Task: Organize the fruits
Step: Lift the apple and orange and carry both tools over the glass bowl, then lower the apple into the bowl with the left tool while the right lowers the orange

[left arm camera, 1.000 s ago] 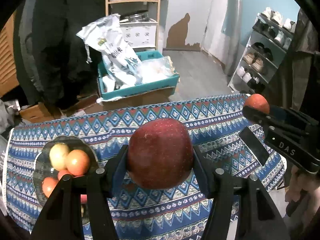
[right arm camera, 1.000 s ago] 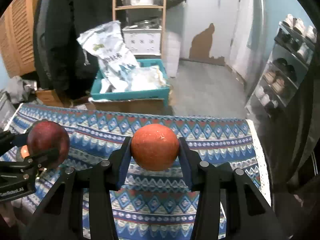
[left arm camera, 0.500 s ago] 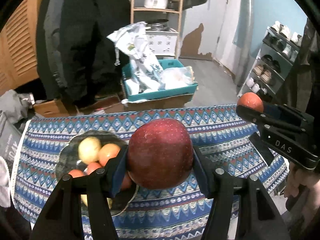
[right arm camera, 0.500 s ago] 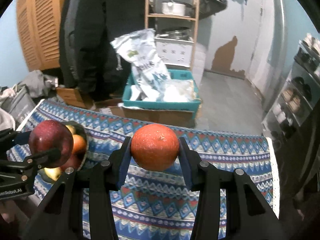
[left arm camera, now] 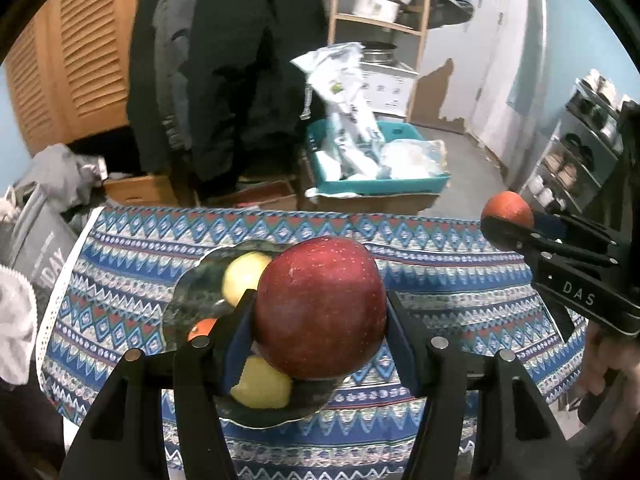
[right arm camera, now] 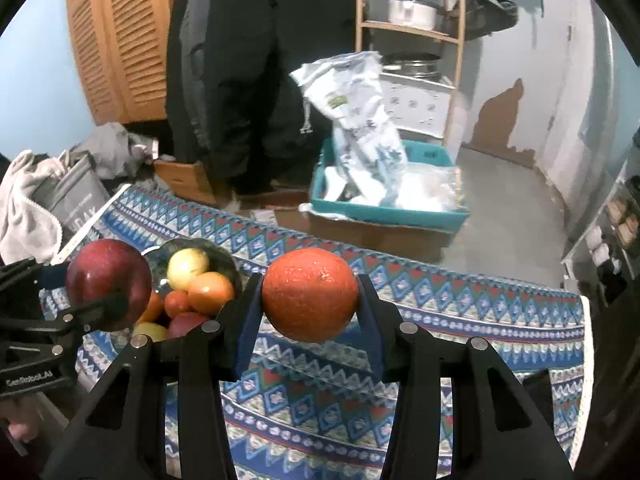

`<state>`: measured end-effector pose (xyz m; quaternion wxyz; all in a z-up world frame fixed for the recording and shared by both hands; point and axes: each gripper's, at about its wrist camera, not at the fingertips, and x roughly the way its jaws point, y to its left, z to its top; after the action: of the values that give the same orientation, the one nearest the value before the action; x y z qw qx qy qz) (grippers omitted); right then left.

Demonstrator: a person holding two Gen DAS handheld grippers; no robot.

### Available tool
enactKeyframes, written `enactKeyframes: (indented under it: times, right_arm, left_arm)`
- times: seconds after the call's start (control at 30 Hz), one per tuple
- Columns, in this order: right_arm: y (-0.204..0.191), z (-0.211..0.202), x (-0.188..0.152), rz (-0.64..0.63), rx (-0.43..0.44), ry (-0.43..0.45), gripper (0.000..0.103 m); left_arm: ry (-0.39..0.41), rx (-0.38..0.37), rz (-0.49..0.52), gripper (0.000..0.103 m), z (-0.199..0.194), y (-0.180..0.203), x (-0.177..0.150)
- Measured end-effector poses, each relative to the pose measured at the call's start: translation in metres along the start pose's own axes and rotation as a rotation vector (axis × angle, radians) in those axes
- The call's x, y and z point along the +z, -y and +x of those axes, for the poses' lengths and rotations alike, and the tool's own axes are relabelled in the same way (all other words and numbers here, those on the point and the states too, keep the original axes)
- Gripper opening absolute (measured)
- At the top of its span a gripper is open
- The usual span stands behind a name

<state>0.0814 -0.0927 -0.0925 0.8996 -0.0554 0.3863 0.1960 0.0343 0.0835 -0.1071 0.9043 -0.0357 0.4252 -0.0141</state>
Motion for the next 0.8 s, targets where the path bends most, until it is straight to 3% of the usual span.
enactKeyframes:
  times: [0.8]
  right_arm:
    - [-0.063, 0.074, 0.002, -0.055, 0.116, -0.118, 0.044]
  left_arm:
    - [-0.126, 0.041, -0.121, 0.062, 0.060, -0.068, -0.027]
